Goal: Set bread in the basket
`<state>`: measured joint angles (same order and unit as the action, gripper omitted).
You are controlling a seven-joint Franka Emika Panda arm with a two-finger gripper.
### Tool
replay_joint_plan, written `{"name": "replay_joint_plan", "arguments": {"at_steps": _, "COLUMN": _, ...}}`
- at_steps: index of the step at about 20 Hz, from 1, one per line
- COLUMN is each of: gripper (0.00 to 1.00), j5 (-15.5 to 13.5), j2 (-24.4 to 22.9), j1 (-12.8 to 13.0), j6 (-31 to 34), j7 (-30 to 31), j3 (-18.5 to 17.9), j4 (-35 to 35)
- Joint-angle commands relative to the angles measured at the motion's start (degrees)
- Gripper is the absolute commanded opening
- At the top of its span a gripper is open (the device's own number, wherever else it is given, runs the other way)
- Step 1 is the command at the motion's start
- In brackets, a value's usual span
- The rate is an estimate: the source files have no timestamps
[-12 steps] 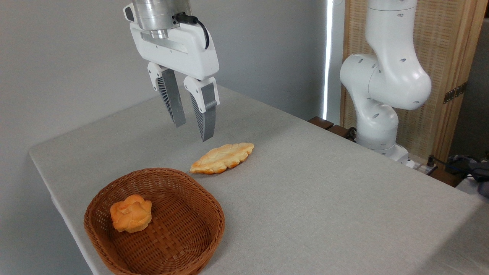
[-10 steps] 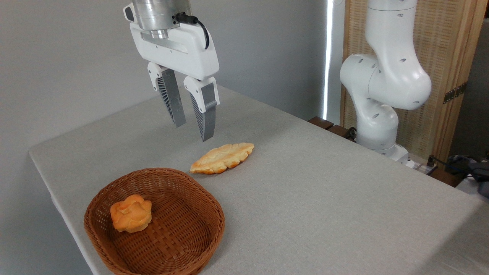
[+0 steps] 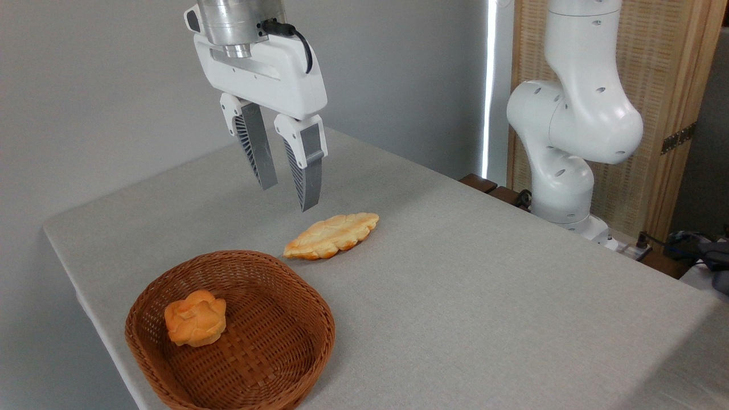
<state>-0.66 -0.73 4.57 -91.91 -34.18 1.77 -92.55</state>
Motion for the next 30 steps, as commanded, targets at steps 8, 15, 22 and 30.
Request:
{"name": "replay_joint_plan", "arguments": {"at_steps": 8, "gripper": 1.00, "j5": -3.2, "j2": -5.2, "j1": -0.1, "j6": -1.5, "j7": 0.4, "j3": 0.4, "j4": -6.4}}
{"name": "replay_joint_plan", "arguments": {"at_steps": 15, "gripper": 1.00, "j5": -3.6, "j2": -11.6, "j1": 0.3, "j6": -8.9, "j7": 0.5, "j3": 2.3, "j4": -17.5}}
{"name": "replay_joint_plan", "arguments": {"at_steps": 22, "gripper": 1.00, "j5": -6.9, "j2": -16.6, "j1": 1.3, "j6": -15.1, "j7": 0.7, "j3": 7.5, "j4": -29.2}}
{"name": "replay_joint_plan", "arguments": {"at_steps": 30, "gripper": 1.00, "j5": -7.9, "j2": -18.8, "j1": 4.9, "j6": -16.0, "j7": 0.3, "j3": 8.1, "j4": -35.9}}
